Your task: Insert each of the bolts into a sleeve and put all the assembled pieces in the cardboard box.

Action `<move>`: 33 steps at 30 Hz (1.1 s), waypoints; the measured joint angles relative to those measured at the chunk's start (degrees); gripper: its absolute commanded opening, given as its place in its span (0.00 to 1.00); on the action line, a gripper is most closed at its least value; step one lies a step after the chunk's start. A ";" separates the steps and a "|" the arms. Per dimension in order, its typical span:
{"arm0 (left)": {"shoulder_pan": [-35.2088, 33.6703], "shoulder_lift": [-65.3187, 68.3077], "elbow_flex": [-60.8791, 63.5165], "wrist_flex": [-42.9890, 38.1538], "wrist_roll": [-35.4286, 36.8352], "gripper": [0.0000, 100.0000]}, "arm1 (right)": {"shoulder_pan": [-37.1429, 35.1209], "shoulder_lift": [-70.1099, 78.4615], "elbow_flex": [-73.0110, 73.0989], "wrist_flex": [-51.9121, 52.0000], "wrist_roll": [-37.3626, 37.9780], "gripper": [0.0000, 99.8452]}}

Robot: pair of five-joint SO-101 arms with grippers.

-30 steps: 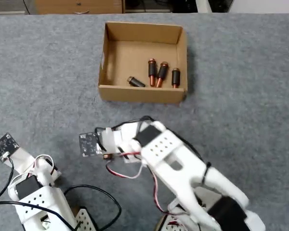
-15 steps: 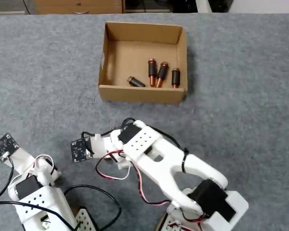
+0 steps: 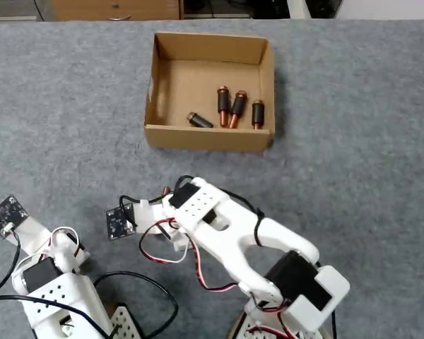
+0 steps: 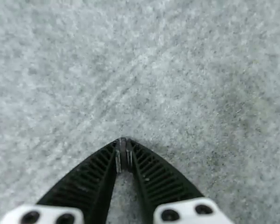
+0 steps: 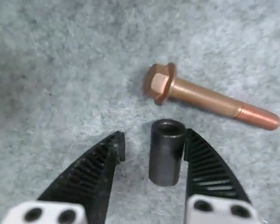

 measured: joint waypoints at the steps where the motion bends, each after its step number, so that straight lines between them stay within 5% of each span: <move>1: 0.00 0.00 0.00 0.00 0.00 0.02 | 0.00 0.53 0.00 -0.35 0.00 0.21; 20: 0.00 0.00 0.00 0.00 0.00 0.02 | 3.43 2.99 -1.85 0.18 2.46 0.21; 27: 0.00 0.00 0.00 0.00 0.00 0.02 | 5.36 3.25 -2.73 0.18 3.69 0.00; 33: 0.00 0.00 0.00 0.00 0.00 0.02 | 7.12 3.34 -2.73 0.18 3.87 0.00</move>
